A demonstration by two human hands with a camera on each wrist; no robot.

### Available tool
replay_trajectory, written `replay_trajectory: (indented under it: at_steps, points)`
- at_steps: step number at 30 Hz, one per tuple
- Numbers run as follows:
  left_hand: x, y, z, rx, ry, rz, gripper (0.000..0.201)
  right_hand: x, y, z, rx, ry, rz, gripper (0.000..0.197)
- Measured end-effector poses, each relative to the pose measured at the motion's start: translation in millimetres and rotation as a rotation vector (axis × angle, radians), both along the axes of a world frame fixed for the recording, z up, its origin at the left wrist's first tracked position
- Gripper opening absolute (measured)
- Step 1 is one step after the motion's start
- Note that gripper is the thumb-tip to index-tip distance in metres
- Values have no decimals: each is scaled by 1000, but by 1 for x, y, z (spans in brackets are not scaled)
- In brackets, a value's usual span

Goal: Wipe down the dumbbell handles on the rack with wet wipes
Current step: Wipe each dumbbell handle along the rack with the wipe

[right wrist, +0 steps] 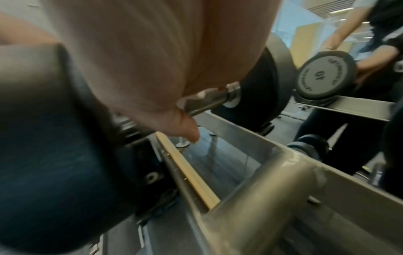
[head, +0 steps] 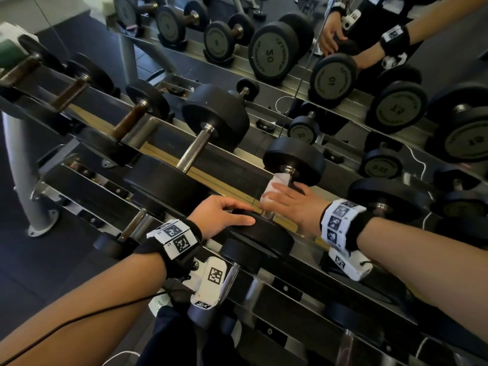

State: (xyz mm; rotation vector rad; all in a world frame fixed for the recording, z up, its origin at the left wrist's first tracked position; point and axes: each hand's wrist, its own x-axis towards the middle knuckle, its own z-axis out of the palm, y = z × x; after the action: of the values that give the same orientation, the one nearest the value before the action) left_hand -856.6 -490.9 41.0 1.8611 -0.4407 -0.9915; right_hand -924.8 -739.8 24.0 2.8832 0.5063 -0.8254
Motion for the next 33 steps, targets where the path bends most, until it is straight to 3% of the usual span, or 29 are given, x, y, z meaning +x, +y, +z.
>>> replay_trajectory:
  at_steps: [3, 9, 13, 16, 18, 21, 23, 25, 29, 33]
  points:
    - [0, 1, 0, -4, 21, 10, 30, 15, -12, 10, -30, -63, -71, 105]
    - [-3, 1, -3, -20, 34, 33, 32, 21, 3, 16, 87, -153, -96, 54]
    - [-2, 4, -2, -42, 79, 27, 30, 0, 3, 29, 278, -137, -209, 49]
    - [4, 3, 1, -95, 110, 15, 31, -17, 9, 38, 491, -63, -397, 37]
    - [8, -2, 4, -125, 59, 25, 43, -22, 12, 47, 633, -64, -584, 27]
    - [17, -15, 14, -155, -47, -43, 63, -24, 19, 60, 849, -232, -882, 9]
    - [23, -25, 22, -215, -33, -54, 69, -25, 27, 68, 963, -309, -964, 9]
    - [29, -35, 30, -279, 2, -60, 64, -24, 37, 74, 1045, -337, -965, 10]
    - [34, -46, 36, -371, 27, -33, 34, -24, 51, 74, 1238, -382, -1090, 16]
    - [39, -47, 32, -338, -98, -49, 14, -26, 62, 64, 1179, -553, -1202, 20]
